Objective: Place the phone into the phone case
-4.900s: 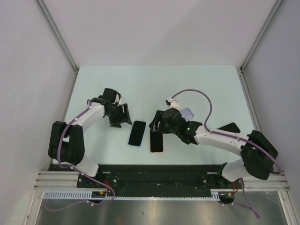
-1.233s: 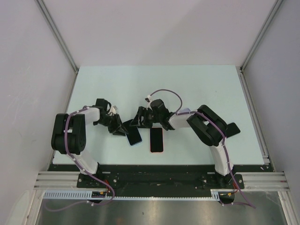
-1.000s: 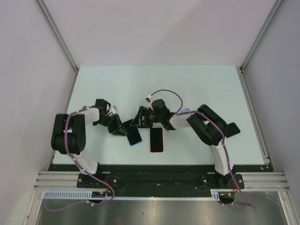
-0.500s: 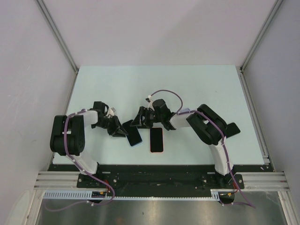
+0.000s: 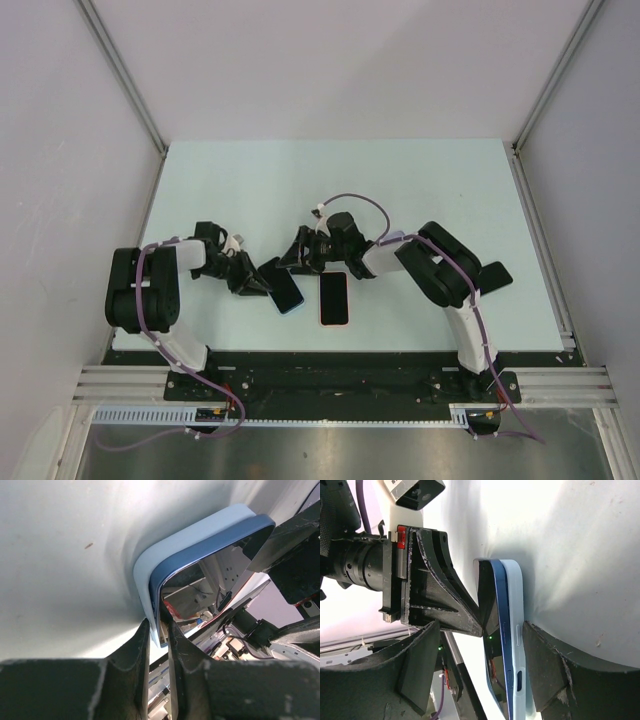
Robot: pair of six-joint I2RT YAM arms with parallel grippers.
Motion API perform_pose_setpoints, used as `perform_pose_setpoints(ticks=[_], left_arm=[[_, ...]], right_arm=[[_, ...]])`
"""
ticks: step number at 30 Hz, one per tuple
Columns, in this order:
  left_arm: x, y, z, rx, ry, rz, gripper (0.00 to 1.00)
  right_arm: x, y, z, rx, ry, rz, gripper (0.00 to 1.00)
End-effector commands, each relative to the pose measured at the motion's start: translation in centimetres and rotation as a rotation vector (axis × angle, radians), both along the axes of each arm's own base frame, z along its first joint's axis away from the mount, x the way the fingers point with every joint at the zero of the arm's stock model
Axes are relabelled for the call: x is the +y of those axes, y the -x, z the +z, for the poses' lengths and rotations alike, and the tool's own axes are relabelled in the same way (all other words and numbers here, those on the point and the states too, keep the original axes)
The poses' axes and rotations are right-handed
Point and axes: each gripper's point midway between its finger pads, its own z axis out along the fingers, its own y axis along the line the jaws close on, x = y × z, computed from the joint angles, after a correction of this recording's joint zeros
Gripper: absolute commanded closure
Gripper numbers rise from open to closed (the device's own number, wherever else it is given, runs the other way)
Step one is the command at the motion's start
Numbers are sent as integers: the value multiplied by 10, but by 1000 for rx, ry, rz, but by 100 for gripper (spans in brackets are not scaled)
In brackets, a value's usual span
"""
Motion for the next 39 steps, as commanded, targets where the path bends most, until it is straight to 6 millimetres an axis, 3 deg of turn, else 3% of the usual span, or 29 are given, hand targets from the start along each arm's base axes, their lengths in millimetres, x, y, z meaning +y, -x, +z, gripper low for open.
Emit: perform_pose_setpoints(ticks=[1, 11, 15, 17, 25, 32, 36, 39], left_arm=[[-15, 17, 0, 44, 70, -30, 82], [-12, 15, 1, 36, 53, -20, 91], [-9, 12, 4, 13, 28, -13, 67], [-10, 9, 10, -9, 29, -8, 62], [18, 4, 0, -18, -183, 43, 59], [24, -6, 7, -62, -226, 74, 50], [33, -9, 4, -73, -283, 79, 52], [21, -3, -2, -33, -205, 59, 59]], right_arm=[[31, 58, 59, -12, -220, 239, 30], [22, 54, 28, 2, -60, 193, 31], [15, 47, 14, 16, 10, 147, 31], [11, 42, 12, 29, 22, 126, 31], [-7, 29, 10, -70, 166, 34, 29], [-16, 28, 5, -126, 248, 23, 28], [-16, 35, -4, -141, 303, 15, 28], [-19, 35, -11, -171, 353, -7, 28]])
